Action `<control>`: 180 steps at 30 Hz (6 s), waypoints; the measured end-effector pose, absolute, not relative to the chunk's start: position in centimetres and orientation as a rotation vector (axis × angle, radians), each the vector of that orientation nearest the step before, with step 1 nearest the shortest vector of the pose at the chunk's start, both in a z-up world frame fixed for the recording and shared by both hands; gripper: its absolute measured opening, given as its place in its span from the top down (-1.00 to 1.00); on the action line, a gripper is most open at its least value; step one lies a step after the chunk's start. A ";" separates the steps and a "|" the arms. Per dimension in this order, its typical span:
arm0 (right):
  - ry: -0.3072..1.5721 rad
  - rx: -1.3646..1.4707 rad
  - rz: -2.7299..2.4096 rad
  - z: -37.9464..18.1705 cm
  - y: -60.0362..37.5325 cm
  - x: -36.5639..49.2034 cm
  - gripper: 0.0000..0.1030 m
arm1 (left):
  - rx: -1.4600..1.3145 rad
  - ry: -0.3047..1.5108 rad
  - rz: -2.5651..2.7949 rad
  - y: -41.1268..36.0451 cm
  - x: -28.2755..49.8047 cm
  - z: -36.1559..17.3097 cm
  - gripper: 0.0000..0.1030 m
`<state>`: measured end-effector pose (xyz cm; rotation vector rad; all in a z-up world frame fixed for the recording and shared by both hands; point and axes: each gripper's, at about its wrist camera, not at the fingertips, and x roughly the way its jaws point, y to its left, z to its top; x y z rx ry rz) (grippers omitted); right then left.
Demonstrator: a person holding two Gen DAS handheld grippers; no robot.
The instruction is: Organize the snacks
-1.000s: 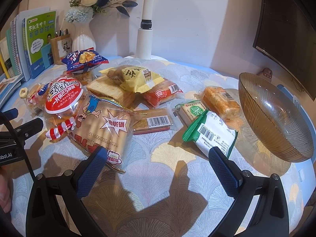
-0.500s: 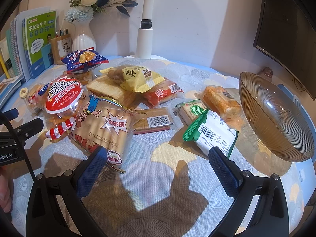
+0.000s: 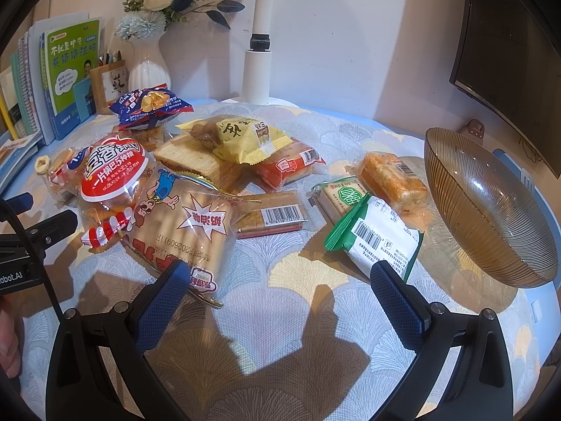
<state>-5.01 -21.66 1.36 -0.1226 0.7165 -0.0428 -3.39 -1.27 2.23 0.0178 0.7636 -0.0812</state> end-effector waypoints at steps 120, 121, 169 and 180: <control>0.742 -0.025 0.416 6.2 -26.7 -11.3 -0.20 | -0.131 0.814 -0.384 3.8 -8.4 8.5 0.14; 0.730 -0.013 0.411 6.4 -27.2 -11.4 -0.20 | -0.140 0.802 -0.403 3.5 -8.5 9.1 0.15; 0.658 0.006 -0.013 11.0 -30.7 -9.6 -0.50 | -0.101 0.704 -0.412 -4.7 -6.1 10.7 0.00; 0.743 -0.019 -0.005 4.3 -26.9 -5.8 -0.50 | -0.094 0.823 -0.144 1.2 -5.1 1.3 0.00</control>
